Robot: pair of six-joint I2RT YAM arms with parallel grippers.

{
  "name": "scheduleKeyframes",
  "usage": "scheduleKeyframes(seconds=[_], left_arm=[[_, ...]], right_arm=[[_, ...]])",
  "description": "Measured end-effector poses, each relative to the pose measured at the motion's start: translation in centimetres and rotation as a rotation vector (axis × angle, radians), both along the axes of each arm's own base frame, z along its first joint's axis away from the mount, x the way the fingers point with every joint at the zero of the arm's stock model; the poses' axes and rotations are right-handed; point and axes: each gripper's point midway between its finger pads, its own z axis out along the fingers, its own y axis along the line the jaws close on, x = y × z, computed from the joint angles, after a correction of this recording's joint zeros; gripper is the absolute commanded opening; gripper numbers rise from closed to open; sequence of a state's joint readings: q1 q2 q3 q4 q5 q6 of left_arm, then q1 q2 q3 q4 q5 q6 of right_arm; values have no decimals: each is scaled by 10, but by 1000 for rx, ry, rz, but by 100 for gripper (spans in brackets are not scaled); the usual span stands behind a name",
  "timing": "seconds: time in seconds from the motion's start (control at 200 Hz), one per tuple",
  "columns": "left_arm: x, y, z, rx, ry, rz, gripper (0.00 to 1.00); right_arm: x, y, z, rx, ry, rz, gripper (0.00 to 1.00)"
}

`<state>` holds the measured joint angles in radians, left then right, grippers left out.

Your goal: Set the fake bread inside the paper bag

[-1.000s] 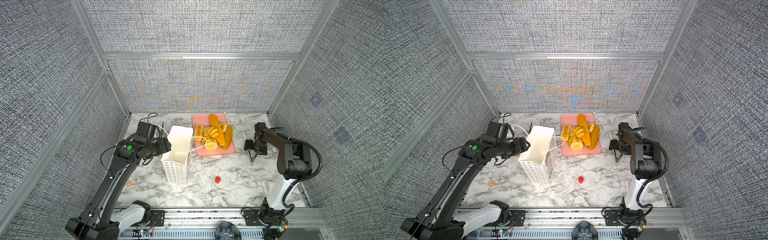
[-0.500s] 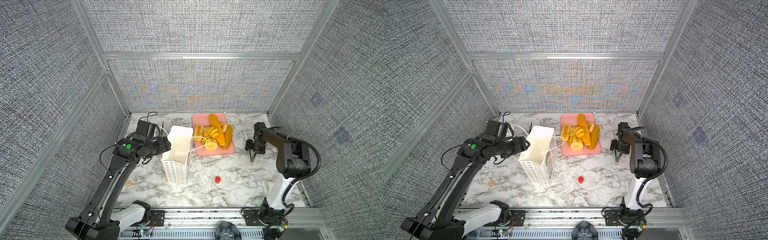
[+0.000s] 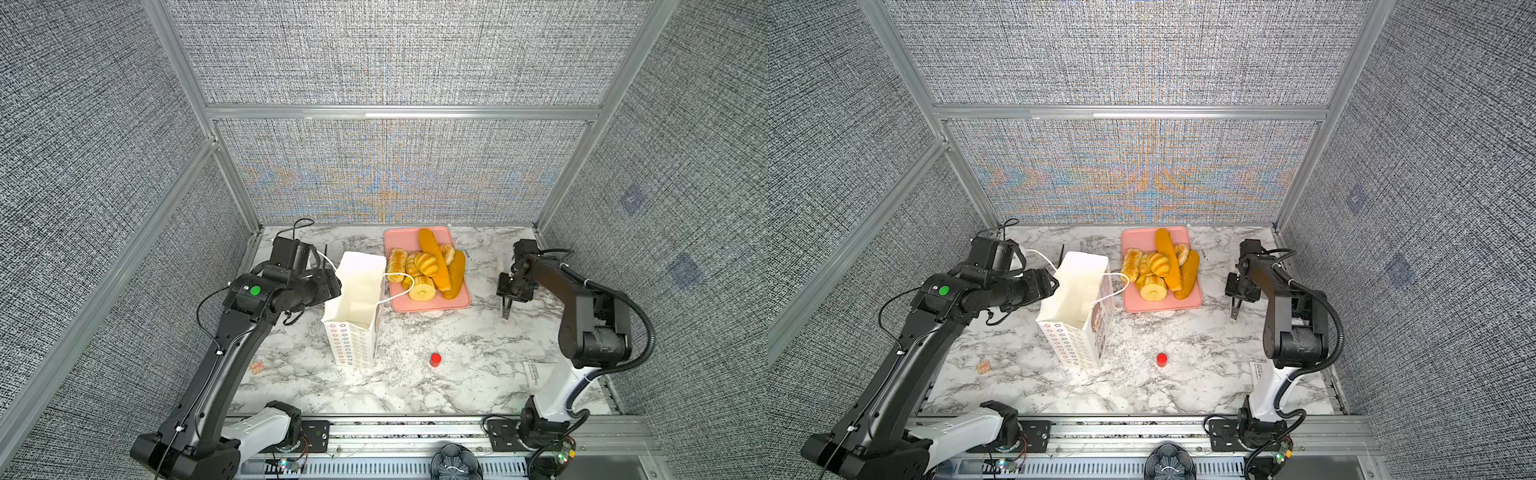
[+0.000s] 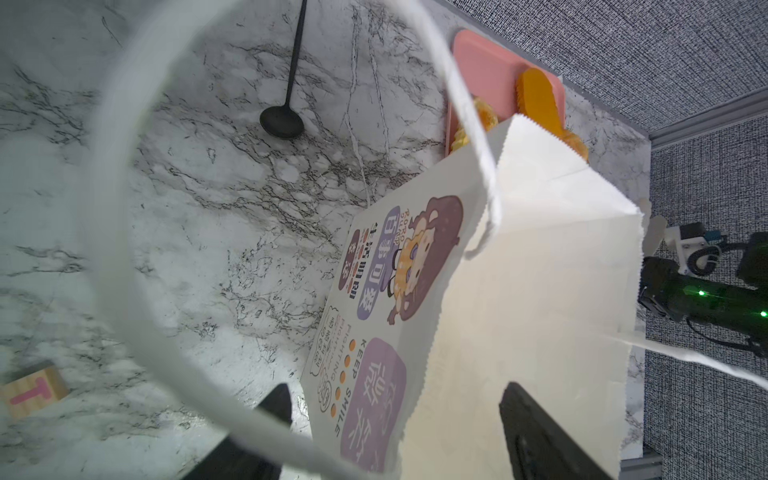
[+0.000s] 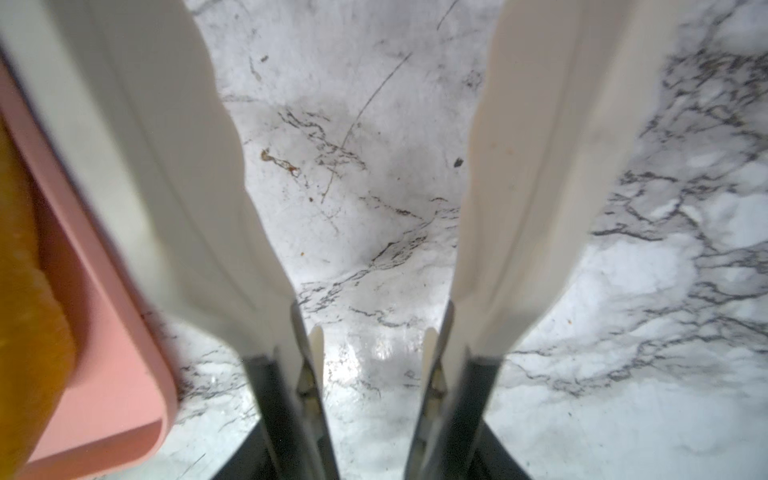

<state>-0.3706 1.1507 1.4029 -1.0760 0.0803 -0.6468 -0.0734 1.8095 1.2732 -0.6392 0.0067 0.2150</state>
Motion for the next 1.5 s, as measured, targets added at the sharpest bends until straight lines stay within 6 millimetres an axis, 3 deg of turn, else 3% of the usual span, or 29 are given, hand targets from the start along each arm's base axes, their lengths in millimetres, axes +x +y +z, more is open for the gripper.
scheduleKeyframes(seconds=[0.38, 0.88, 1.331, 1.501], left_arm=[[6, -2, 5, 2, -19, -6, 80], [12, -4, 14, -12, -63, -8, 81], [8, 1, 28, -10, -98, 4, 85], [6, 5, 33, 3, -102, 12, 85]], right_arm=[[-11, 21, 51, 121, -119, 18, 49], [-41, 37, 112, 300, -198, 38, 55], [-68, 48, 142, 347, -218, 62, 54], [-84, 56, 142, 374, -190, 73, 53]])
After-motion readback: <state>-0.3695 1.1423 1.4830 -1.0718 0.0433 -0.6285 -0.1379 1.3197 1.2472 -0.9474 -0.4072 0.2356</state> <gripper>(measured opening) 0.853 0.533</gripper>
